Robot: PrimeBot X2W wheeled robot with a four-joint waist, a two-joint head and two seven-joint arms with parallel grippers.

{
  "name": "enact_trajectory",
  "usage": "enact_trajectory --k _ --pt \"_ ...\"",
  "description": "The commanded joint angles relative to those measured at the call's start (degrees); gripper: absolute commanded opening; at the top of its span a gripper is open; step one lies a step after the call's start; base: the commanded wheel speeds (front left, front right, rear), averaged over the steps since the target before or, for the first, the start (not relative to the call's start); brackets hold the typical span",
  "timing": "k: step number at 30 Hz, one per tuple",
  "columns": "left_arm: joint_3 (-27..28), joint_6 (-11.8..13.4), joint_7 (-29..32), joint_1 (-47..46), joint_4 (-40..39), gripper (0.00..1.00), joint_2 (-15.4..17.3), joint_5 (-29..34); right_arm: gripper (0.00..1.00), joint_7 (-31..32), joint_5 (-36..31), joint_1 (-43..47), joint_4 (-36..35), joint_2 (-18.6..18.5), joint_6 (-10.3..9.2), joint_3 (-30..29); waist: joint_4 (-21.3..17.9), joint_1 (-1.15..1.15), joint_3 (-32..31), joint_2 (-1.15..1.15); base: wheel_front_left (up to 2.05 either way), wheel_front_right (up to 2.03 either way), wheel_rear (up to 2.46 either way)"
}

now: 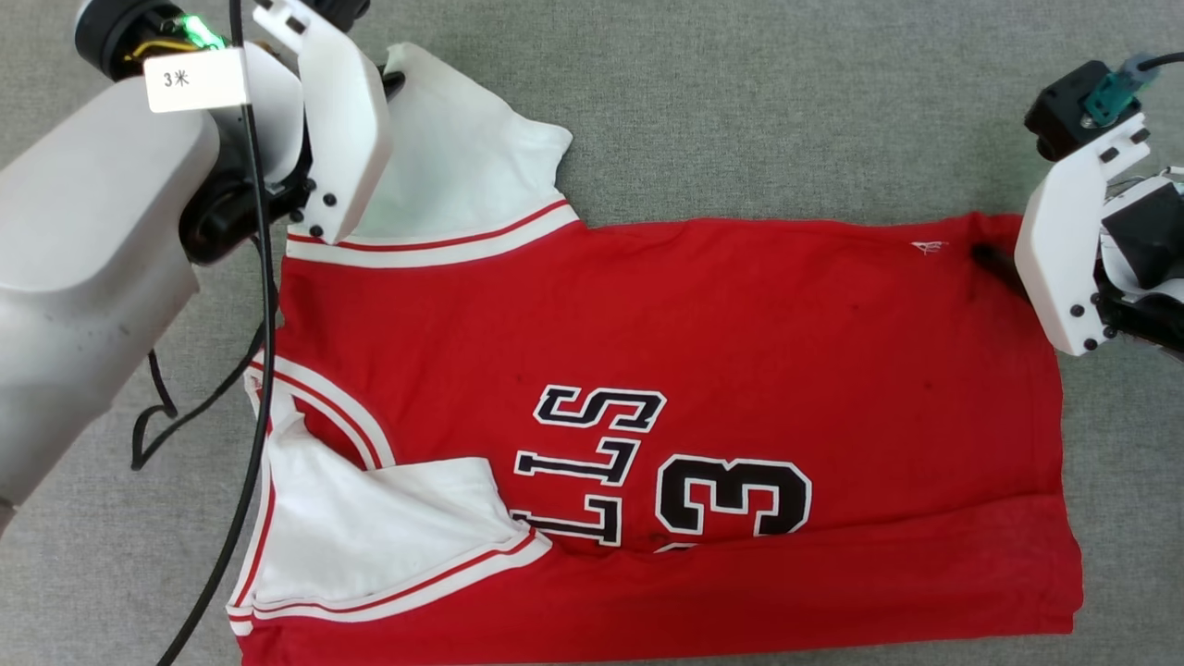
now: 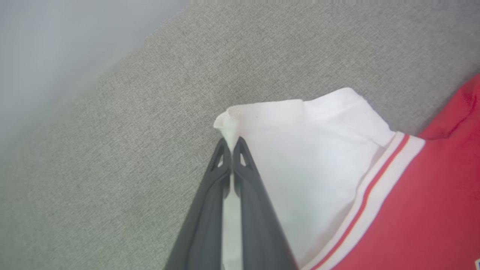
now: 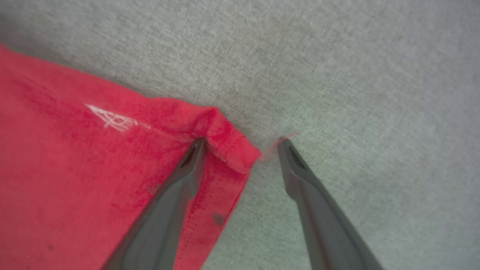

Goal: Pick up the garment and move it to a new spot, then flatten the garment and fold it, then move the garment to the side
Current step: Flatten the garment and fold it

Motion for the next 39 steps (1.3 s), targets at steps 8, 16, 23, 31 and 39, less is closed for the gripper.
enact_trajectory --k 8,16,23,31,39 --pt "-1.0 0.0 -1.2 -1.4 0.7 0.00 0.4 -0.9 0.00 -4.5 3.4 0.8 5.4 1.5 -0.03 7.3 0.0 0.01 0.1 0.00 0.00 0.00 0.00" --pt "-1.9 0.0 -3.9 1.3 1.0 0.00 1.5 -2.2 0.00 -15.4 6.3 0.1 6.4 -0.2 -0.04 5.3 0.1 0.01 -4.9 0.00 0.00 0.00 0.00" --pt "-2.3 0.1 -6.4 5.3 -1.1 0.00 3.9 -3.5 0.00 -21.7 8.4 4.5 5.0 -2.0 -0.04 4.7 0.6 0.01 -10.8 0.00 0.00 0.00 0.00" --pt "-3.3 1.9 -7.8 11.6 -6.6 0.00 7.1 -4.9 0.00 -24.7 9.6 11.2 2.3 -4.2 -0.04 2.5 2.3 0.01 -15.8 0.00 0.00 0.00 0.00" --pt "-4.1 5.4 -9.3 19.3 -13.7 0.00 11.1 -6.7 0.00 -25.0 10.0 19.4 -1.7 -5.0 -0.04 -0.4 3.1 0.01 -20.3 0.00 0.00 0.00 0.00"
